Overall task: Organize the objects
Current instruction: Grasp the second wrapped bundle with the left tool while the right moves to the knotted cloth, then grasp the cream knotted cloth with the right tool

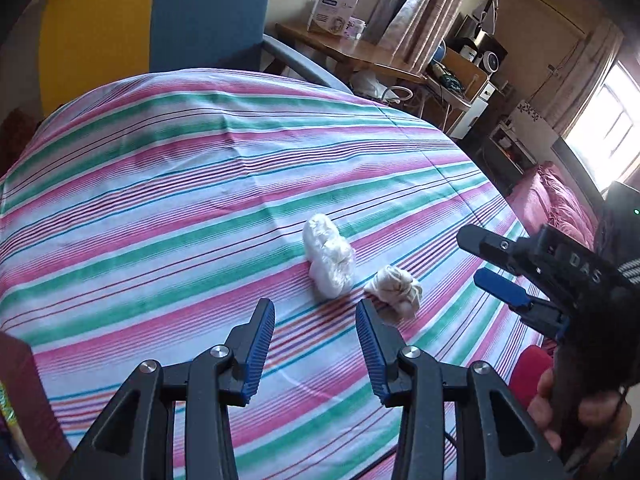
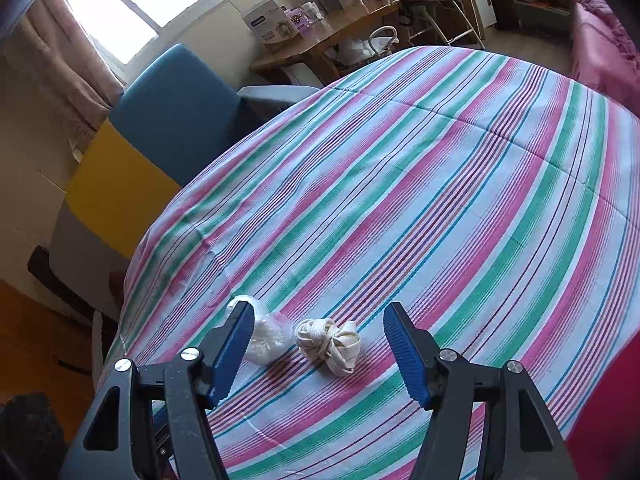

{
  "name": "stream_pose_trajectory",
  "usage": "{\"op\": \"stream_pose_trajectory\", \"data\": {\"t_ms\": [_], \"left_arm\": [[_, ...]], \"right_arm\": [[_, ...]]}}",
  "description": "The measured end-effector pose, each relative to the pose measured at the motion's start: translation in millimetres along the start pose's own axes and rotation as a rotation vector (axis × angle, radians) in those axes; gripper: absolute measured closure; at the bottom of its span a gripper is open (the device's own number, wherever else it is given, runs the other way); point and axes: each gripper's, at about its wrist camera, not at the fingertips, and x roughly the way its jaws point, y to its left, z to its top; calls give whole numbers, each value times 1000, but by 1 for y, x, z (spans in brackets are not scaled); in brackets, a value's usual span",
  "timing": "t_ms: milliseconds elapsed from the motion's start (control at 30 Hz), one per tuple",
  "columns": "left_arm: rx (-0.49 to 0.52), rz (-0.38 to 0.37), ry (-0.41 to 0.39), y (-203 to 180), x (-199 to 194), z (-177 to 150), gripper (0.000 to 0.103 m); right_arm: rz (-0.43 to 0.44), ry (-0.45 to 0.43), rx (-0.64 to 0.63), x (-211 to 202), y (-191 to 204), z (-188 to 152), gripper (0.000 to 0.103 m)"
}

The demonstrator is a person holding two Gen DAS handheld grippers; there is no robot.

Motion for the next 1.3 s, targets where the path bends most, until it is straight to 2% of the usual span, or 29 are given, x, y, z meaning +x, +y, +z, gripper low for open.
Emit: {"op": "stream_pose_trajectory", "data": {"t_ms": [167,333,367,400,433,500,733,900,1167,1300], "left_arm": [[7,-15,20,-13,36,23,55],[-1,39,61,-11,77,35,55],[-17,45,83,-6,86,34,57],[-31,49,94,-2,90,32,67],[-31,49,71,0,87,29,68],[-32,34,73,3,79,21,68],[-18,59,53,20,28,-22,68],[-35,50,34,23,-9,-51,68],[2,29,-7,17,-62,-90,68],[-6,27,-26,21,-86,-106,68]], "right_arm": [[35,16,25,0,-3,1,35],[42,4,15,-4,-2,2,34],[41,3,16,-4,-3,2,34],[38,4,17,-4,-4,2,34],[37,8,19,-3,-5,2,34],[43,20,15,-1,-5,2,34],[2,69,-65,13,5,-4,39],[-76,119,-151,35,13,-9,39],[-204,114,-332,58,28,-20,39],[-242,144,-411,73,34,-27,39]]}}
